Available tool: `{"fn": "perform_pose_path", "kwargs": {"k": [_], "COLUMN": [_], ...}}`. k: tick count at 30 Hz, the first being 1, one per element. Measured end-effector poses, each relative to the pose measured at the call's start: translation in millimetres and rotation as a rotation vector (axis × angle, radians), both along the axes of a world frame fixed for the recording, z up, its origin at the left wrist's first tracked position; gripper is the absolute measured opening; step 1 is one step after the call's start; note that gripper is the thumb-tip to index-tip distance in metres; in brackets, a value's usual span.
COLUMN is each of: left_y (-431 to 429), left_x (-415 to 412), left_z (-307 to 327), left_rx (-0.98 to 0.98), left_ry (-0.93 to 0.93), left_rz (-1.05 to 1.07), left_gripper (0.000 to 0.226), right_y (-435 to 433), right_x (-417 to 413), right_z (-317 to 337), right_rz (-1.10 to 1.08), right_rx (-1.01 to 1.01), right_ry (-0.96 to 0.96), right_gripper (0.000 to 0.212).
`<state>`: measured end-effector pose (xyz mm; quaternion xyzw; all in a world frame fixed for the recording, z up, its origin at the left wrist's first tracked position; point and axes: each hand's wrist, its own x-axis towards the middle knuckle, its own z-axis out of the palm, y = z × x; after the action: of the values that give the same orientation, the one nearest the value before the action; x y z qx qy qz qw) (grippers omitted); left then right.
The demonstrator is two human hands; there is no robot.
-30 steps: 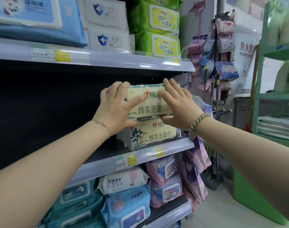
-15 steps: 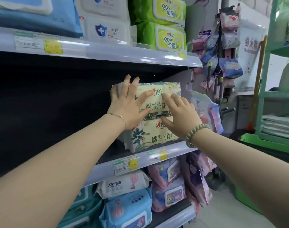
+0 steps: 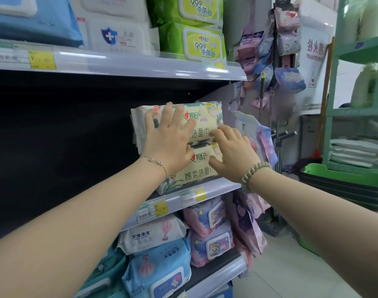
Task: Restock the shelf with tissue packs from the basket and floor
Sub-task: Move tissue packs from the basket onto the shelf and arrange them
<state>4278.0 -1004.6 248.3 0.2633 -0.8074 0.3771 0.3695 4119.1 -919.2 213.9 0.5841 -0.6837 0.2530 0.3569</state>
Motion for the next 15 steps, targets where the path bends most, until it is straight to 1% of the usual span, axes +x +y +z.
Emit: {"fn": "perform_pose_path", "kwargs": {"k": [5, 7, 8, 11, 15], "left_y": [17, 28, 34, 47, 64], "left_x": [-22, -32, -37, -52, -78], "left_z": [-26, -40, -48, -69, -102], "left_rx": [-0.148, -0.151, -0.133, -0.052, 0.085], "left_ry": [-0.089, -0.12, -0.122, -0.129, -0.159], "left_rz": [-0.195, -0.256, -0.276, -0.291, -0.293], "left_gripper": [0.046, 0.043, 0.041, 0.039, 0.045], "right_y": [18, 28, 33, 51, 76], "right_x": [-15, -23, -27, -39, -57], "right_z": [-14, -23, -28, -44, -74], "right_rz": [-0.11, -0.111, -0.111, -0.132, -0.211], "right_rx": [0.019, 0.014, 0.023, 0.079, 0.163], "right_ry": [0.255, 0.321, 0.341, 0.367, 0.344], "right_gripper": [0.035, 0.03, 0.028, 0.031, 0.028]}}
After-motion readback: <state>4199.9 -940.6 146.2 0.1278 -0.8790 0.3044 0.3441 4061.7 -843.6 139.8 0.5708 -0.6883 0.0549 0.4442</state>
